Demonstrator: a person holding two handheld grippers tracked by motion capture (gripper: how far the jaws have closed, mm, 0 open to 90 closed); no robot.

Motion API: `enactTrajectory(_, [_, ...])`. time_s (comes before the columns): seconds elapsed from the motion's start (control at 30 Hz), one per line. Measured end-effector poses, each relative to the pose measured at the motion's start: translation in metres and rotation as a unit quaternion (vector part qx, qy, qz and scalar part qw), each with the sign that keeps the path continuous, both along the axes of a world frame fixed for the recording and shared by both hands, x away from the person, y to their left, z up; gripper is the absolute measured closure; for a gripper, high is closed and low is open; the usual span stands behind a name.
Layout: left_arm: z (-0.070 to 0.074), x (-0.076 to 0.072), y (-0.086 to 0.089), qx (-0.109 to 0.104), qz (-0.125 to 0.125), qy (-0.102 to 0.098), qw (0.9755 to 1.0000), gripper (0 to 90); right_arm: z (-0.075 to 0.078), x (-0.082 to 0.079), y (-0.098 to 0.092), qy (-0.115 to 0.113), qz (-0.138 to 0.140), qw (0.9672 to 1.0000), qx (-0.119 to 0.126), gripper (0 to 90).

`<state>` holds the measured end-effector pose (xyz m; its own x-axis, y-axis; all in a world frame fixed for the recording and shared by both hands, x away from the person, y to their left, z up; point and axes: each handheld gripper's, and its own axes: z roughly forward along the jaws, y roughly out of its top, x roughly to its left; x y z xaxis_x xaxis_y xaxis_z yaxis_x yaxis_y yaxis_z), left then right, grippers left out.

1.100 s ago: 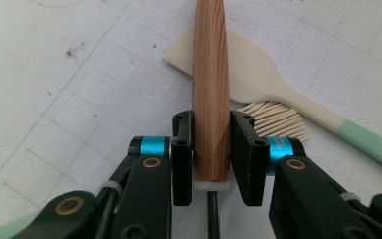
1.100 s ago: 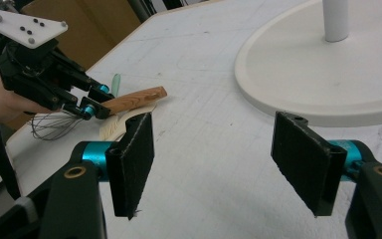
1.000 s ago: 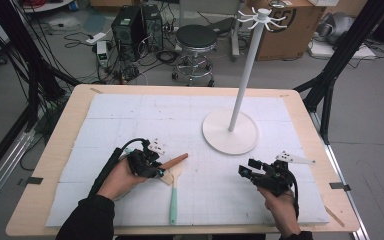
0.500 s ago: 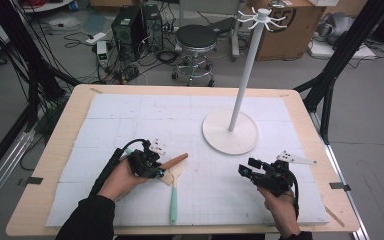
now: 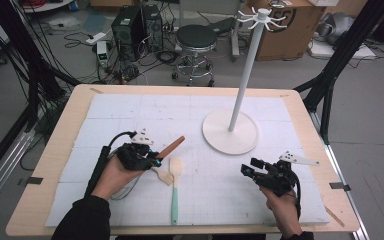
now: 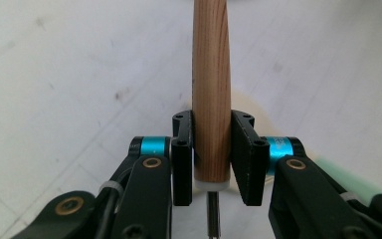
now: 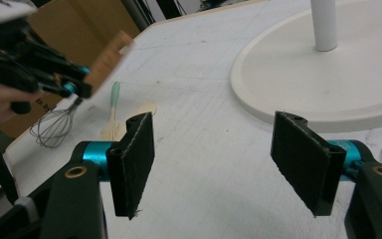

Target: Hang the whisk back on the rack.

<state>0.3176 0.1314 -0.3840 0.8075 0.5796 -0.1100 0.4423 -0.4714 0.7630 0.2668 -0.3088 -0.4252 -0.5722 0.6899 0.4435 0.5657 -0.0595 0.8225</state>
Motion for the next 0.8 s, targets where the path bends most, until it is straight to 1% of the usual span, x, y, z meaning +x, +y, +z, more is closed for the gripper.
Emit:
enactTrajectory(0.07, [0.009,-0.004,0.005,-0.043,0.004,-0.01,0.999,72.9,0.0,0.0,0.0,-0.003,0.0,1.0,-0.001,32.6])
enactTrajectory(0.13, [0.016,-0.007,0.008,-0.077,0.006,-0.019,0.9968,72.8,0.0,0.0,0.001,-0.002,0.0,1.0,-0.003,32.6])
enactTrajectory(0.2, [0.023,-0.01,0.008,-0.092,0.005,-0.035,0.9951,72.9,-0.001,0.0,0.002,-0.002,0.001,1.0,-0.005,32.6])
enactTrajectory(0.27, [0.031,-0.012,0.007,-0.117,0.0,-0.047,0.9921,72.8,-0.001,0.0,0.003,0.0,0.001,1.0,-0.005,32.7])
enactTrajectory(0.3, [0.035,-0.013,0.005,-0.125,-0.002,-0.056,0.9905,72.8,-0.001,0.0,0.003,-0.001,0.002,1.0,-0.006,32.7])
enactTrajectory(0.33, [0.04,-0.014,0.003,-0.131,-0.005,-0.064,0.9894,72.8,-0.001,0.0,0.003,-0.002,0.002,1.0,-0.007,32.8])
enactTrajectory(0.43, [0.05,-0.014,-0.002,-0.151,-0.012,-0.077,0.9855,72.8,-0.001,0.0,0.003,0.001,0.001,1.0,-0.006,32.9])
enactTrajectory(0.6, [0.058,-0.012,-0.01,-0.175,-0.015,-0.096,0.9797,72.8,-0.002,-0.001,0.003,0.0,0.002,1.0,-0.007,33.0])
enactTrajectory(0.63, [0.058,-0.012,-0.011,-0.178,-0.015,-0.099,0.9789,72.9,-0.002,-0.001,0.003,0.001,0.002,1.0,-0.006,33.1])
enactTrajectory(0.73, [0.058,-0.01,-0.013,-0.183,-0.013,-0.101,0.9779,72.9,-0.002,-0.001,0.001,-0.001,0.0,1.0,-0.005,33.2])
enactTrajectory(0.77, [0.058,-0.01,-0.013,-0.186,-0.014,-0.101,0.9772,72.9,-0.002,-0.001,0.0,-0.002,0.0,1.0,-0.005,33.2])
enactTrajectory(0.8, [0.058,-0.01,-0.012,-0.193,-0.015,-0.102,0.9758,72.9,-0.002,-0.001,0.0,0.0,-0.001,1.0,-0.004,33.2])
